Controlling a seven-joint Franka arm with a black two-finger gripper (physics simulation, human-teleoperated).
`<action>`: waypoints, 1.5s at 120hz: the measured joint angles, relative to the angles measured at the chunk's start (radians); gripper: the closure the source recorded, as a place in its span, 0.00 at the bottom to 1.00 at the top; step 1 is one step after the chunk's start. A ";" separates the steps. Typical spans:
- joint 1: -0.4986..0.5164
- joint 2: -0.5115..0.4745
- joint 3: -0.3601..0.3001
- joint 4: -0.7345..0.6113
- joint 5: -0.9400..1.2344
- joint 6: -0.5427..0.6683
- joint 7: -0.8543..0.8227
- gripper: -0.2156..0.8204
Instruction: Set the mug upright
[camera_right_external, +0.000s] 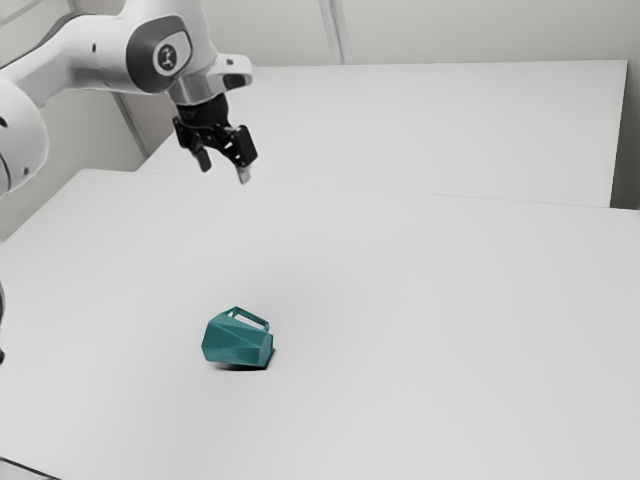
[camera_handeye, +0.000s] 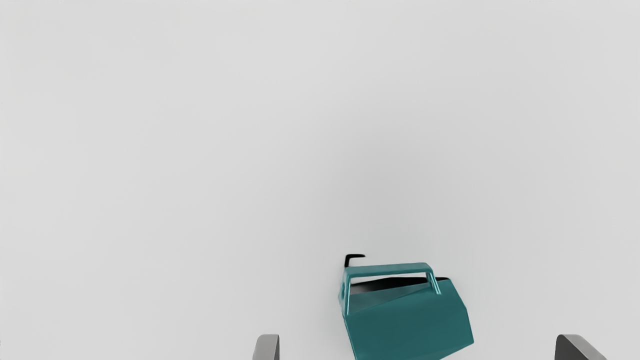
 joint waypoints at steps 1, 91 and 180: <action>0.000 -0.001 0.000 0.000 0.000 0.002 0.000 0.21; -0.003 -0.379 0.187 -0.912 -0.804 0.604 0.026 0.22; 0.011 -0.364 0.352 -1.102 -0.942 0.676 0.684 0.24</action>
